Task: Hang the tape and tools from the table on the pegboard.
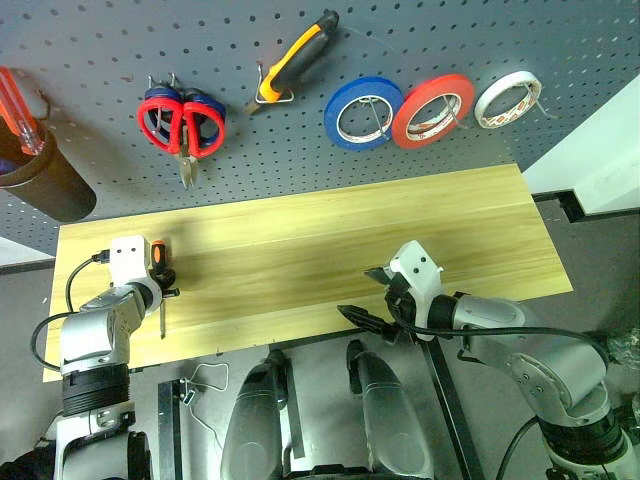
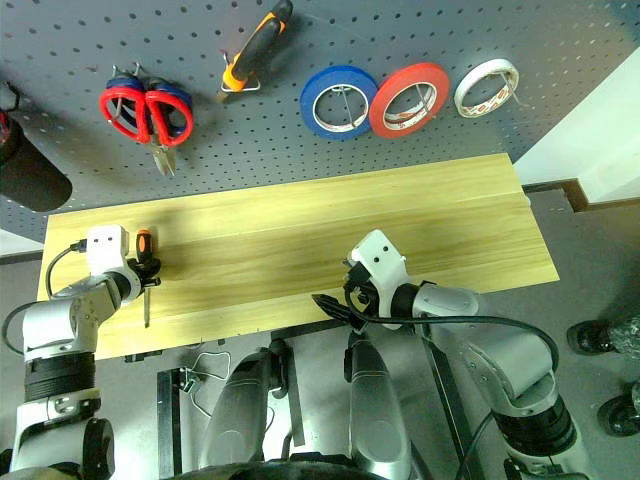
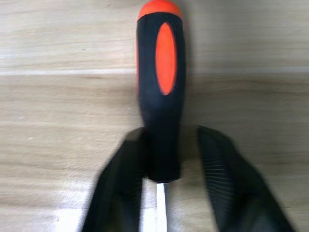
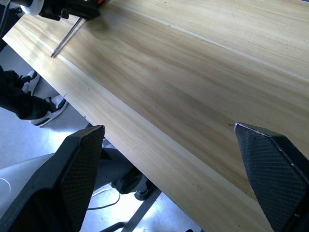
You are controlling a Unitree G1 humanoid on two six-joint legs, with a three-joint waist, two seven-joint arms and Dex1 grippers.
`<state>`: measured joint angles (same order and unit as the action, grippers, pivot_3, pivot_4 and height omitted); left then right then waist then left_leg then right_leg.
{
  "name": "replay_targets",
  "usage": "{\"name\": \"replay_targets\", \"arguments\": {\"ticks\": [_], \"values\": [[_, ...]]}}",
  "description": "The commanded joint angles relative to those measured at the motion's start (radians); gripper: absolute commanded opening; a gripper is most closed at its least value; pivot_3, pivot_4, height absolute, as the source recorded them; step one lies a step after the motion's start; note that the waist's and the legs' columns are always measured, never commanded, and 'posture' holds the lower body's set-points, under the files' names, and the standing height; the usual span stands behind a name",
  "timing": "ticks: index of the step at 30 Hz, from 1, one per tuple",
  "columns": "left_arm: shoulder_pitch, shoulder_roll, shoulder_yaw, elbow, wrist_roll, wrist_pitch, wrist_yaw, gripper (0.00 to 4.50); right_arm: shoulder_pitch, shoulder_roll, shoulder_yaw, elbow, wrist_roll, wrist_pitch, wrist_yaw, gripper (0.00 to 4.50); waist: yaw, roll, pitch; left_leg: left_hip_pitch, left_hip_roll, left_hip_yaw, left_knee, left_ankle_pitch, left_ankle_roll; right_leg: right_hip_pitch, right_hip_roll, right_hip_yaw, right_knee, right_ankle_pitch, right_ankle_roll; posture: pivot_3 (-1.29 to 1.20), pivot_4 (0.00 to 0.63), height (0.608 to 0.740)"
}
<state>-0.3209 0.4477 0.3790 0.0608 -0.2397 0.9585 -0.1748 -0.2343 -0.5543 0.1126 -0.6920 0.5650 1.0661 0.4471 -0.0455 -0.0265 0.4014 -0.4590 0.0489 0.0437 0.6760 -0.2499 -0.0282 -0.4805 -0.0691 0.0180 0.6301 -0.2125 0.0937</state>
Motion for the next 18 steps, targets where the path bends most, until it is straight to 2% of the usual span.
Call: {"name": "replay_targets", "arguments": {"ticks": [1,7,10,14,16,18], "values": [[0.042,-0.001,0.008,-0.05,-0.044,0.07,-0.033,0.48,0.01,-0.004,-0.011,-0.038,0.011,-0.001,-0.002,4.5,0.0,0.0,0.0,0.0,0.0,0.0,0.0,0.0,0.0,0.0,-0.001,0.0,0.0,0.0,0.0,-0.08,0.459,0.716],[0.114,0.0,-0.007,-0.214,-0.078,0.088,-0.069,0.48,0.008,0.003,0.001,-0.022,-0.005,-0.019,-0.009,4.5,0.0,0.0,0.0,0.0,-0.002,0.0,-0.002,0.0,0.0,0.0,-0.004,0.0,0.0,-0.001,0.002,-0.07,0.438,0.716],[0.244,-0.008,-0.046,-0.468,-0.071,-0.016,-0.089,0.48,0.003,0.007,-0.003,-0.014,-0.013,-0.033,-0.014,4.5,-0.001,-0.001,0.0,-0.001,-0.002,0.0,-0.004,0.0,0.0,-0.001,-0.005,0.0,-0.002,-0.001,0.003,-0.06,0.422,0.716],[0.4,-0.086,-0.028,-0.714,-0.082,-0.077,-0.05,0.48,0.0,0.015,0.001,0.016,-0.043,-0.073,-0.021,4.5,0.004,-0.001,0.0,-0.001,-0.005,-0.001,-0.01,0.001,-0.002,-0.003,-0.01,-0.001,-0.002,0.0,0.005,-0.03,0.397,0.716],[0.453,-0.117,-0.035,-0.777,-0.086,-0.117,-0.046,0.48,-0.004,0.023,0.011,0.039,-0.063,-0.099,-0.024,4.5,0.004,-0.001,0.0,-0.001,-0.007,0.0,-0.01,0.001,-0.002,-0.003,-0.01,-0.001,-0.003,0.0,0.005,-0.01,0.387,0.716],[0.513,-0.105,-0.093,-0.829,-0.035,-0.217,-0.067,0.48,-0.009,0.03,0.013,0.061,-0.079,-0.123,-0.024,4.5,0.004,-0.002,-0.001,-0.002,-0.008,0.0,-0.01,0.001,-0.002,-0.003,-0.01,-0.001,-0.003,0.0,0.005,0.01,0.379,0.716]]}}
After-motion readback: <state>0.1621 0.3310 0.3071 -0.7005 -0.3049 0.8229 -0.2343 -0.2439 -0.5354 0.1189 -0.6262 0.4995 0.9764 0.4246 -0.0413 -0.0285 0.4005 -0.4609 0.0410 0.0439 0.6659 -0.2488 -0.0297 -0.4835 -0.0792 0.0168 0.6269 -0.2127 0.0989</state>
